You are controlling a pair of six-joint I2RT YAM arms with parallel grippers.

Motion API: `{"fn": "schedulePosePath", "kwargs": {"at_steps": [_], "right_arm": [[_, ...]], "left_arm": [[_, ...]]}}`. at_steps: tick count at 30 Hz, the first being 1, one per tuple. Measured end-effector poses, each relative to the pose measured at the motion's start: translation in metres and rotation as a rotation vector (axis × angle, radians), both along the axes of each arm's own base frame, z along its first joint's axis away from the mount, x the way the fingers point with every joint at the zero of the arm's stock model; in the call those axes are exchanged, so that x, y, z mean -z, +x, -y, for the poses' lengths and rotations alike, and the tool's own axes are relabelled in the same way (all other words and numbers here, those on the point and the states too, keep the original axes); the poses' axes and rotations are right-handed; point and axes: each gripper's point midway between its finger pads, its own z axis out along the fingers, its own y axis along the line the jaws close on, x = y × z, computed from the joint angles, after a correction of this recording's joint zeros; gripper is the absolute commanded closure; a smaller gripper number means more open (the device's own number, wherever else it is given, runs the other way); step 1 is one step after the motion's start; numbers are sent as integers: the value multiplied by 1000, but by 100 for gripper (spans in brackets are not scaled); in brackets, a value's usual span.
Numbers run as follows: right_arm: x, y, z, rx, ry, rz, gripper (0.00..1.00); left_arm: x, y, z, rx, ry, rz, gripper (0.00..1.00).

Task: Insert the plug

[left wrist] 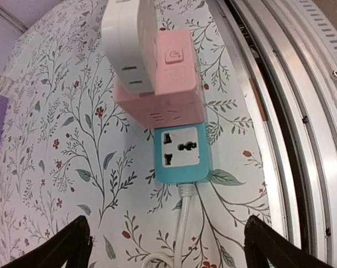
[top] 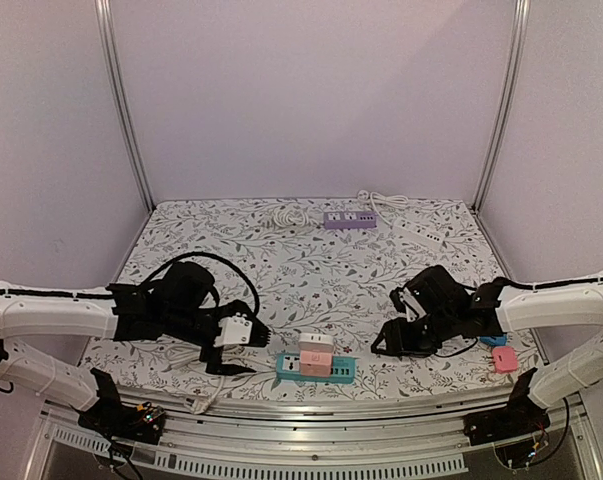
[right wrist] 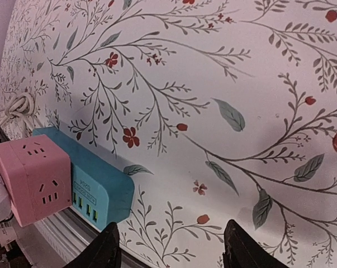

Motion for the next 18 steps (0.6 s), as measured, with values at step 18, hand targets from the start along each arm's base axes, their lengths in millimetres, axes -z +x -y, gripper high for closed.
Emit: {"fn": "schedulePosePath", "kwargs": {"at_steps": [18], "right_arm": [[32, 6, -120, -54, 266, -204, 70]], "left_arm": [[27, -8, -37, -49, 147, 0, 4]]}}
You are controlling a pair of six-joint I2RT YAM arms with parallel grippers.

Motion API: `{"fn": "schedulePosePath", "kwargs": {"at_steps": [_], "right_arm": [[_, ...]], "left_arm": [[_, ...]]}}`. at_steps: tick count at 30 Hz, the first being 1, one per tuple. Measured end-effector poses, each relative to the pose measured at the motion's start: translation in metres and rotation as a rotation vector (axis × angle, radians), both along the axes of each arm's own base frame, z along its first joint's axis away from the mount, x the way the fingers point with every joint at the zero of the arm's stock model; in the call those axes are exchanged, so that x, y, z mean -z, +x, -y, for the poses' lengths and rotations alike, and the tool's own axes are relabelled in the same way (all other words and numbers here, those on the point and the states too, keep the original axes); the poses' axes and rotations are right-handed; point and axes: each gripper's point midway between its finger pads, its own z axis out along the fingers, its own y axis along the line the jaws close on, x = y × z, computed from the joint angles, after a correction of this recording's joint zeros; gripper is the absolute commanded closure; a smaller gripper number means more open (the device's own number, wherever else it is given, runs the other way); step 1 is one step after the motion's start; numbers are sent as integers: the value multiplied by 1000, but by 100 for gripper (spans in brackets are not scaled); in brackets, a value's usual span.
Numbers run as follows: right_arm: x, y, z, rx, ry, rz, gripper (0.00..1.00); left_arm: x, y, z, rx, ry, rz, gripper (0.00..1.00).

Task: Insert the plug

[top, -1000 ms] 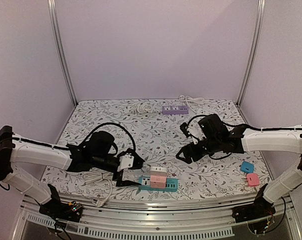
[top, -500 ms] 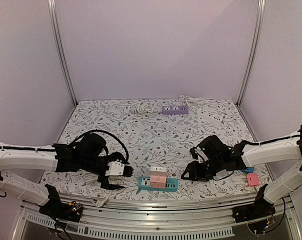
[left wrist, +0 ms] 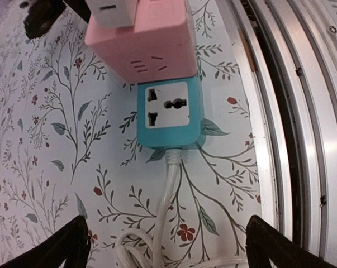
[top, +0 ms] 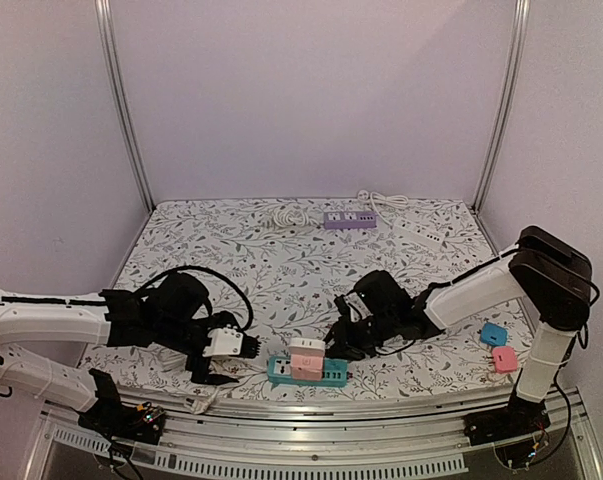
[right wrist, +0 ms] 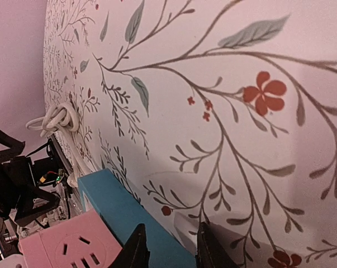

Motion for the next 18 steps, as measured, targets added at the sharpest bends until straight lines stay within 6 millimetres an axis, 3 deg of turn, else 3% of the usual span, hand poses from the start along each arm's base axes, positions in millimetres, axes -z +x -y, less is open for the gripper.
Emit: {"fn": "schedulePosePath", "kwargs": {"at_steps": [3, 6, 8, 12, 18], "right_arm": [[-2, 15, -14, -2, 27, 7, 62], [-3, 30, -7, 30, 32, 11, 52], [-7, 47, 6, 66, 31, 25, 49], [-20, 77, 44, 141, -41, 94, 44], [-45, 88, 70, 121, -99, 201, 43]], "left_arm": [[5, -10, -3, -7, 14, -63, 1], [13, -18, 5, 12, 42, -100, 1], [19, -20, 15, 20, 70, -136, 0], [19, -5, 43, -30, 89, -197, 0], [29, 9, 67, -106, 133, -235, 3]]}}
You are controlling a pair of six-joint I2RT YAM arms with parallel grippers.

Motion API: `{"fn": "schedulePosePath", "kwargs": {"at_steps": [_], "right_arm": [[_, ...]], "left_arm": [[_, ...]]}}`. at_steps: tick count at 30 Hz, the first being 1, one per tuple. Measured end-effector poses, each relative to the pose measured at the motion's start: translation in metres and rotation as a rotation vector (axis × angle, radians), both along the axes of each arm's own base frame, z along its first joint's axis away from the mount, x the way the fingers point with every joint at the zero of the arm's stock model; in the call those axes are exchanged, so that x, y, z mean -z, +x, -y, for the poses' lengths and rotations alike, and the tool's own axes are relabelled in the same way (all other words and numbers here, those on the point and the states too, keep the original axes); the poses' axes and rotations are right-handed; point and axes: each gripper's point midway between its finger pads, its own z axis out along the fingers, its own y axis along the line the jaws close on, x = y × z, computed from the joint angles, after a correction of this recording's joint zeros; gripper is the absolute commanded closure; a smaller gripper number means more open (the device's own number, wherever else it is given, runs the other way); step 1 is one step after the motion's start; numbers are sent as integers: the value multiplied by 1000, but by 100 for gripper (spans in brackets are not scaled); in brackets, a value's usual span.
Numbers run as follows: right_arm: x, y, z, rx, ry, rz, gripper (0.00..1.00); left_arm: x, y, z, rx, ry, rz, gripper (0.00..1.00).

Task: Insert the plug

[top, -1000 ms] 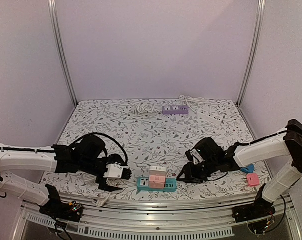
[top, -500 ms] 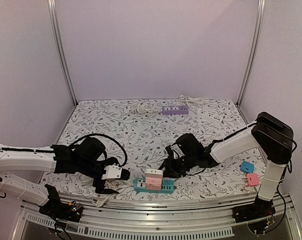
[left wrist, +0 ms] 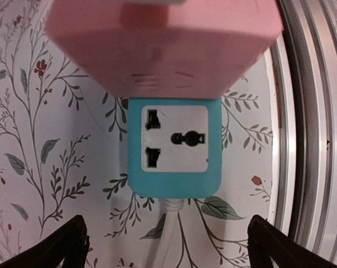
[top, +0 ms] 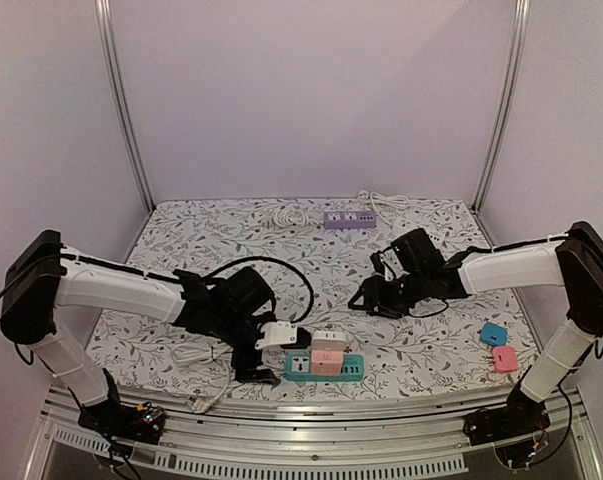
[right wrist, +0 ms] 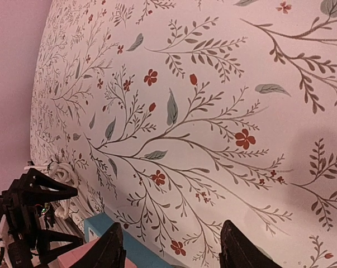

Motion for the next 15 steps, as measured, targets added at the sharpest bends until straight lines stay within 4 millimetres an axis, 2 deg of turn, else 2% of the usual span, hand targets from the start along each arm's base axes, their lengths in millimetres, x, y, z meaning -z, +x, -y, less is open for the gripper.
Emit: {"fn": "schedulePosePath", "kwargs": {"at_steps": [5, 7, 9, 13, 14, 15], "right_arm": [[-3, 6, 8, -41, -43, 31, 42], [-3, 8, 11, -52, -53, 39, 42], [-2, 9, 15, -58, -60, 45, 42], [-5, 14, 22, -55, -70, 60, 42], [-7, 15, 24, -53, -69, 67, 42], [-9, 16, 25, -52, -68, 72, 42]], "left_arm": [[34, -2, -10, -40, 132, -50, 7], [32, 3, -9, -60, 139, -33, 12], [31, 7, -9, -77, 144, -17, 24], [31, 11, -5, -74, 137, -3, 29], [32, 11, -3, -70, 132, -8, 38], [32, 10, -2, -67, 124, -13, 56]]}}
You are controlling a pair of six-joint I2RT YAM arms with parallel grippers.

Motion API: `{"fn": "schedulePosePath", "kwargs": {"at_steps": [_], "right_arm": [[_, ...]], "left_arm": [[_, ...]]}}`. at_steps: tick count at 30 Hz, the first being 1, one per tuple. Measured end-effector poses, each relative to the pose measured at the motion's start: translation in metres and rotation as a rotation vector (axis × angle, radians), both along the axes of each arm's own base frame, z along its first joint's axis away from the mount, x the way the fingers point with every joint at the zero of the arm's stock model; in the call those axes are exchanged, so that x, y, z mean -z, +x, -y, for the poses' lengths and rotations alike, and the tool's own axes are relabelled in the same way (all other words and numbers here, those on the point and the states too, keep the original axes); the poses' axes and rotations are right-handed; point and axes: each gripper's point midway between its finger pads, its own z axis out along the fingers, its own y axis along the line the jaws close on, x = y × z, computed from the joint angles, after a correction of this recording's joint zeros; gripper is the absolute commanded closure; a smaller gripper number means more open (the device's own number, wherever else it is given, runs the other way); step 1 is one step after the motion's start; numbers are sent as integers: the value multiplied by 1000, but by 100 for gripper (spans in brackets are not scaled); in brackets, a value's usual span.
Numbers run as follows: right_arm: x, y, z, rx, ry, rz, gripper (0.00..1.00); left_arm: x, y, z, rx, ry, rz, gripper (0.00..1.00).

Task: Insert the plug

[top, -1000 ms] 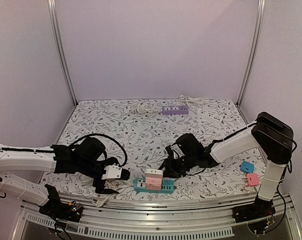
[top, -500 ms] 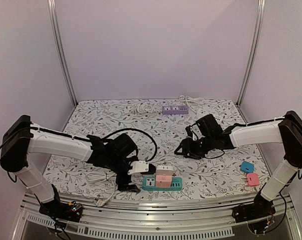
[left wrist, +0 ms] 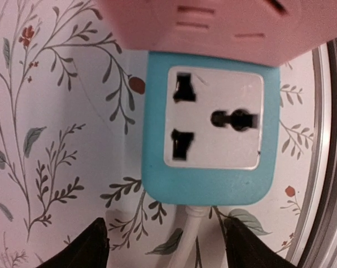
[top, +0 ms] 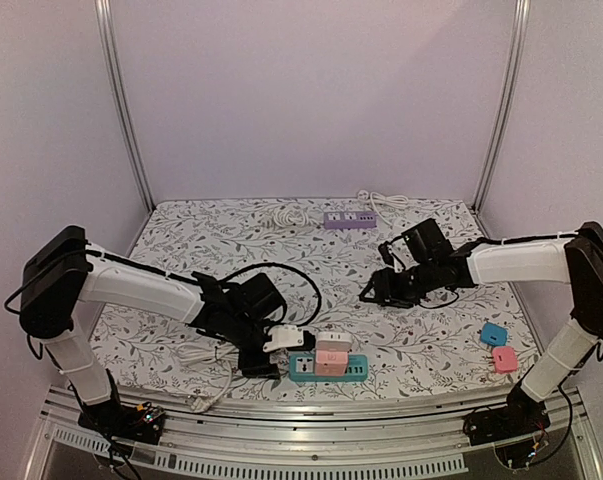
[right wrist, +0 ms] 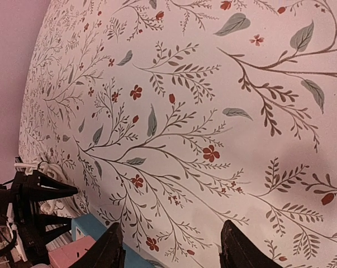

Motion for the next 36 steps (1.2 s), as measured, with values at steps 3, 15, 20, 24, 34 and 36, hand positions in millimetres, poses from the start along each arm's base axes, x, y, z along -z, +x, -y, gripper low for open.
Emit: {"fn": "schedulePosePath", "kwargs": {"at_steps": [3, 15, 20, 24, 34, 36], "right_arm": [[-7, 1, 3, 2, 3, 18, 42], [-28, -2, 17, 19, 6, 80, 42], [-40, 0, 25, 38, -1, 114, 42], [-49, 0, 32, 57, -13, 139, 42], [-64, 6, 46, 87, -91, 172, 41], [-75, 15, 44, 92, -90, 194, 41]], "left_arm": [[2, -3, 5, 8, -19, -24, 78], [0, 14, 6, -25, -8, 30, 100], [-9, 62, -9, -132, 8, 45, 100], [-11, 121, -42, -256, 44, 56, 100], [3, 224, -131, -370, 83, 127, 100], [2, 239, -149, -406, 76, 130, 100]]}}
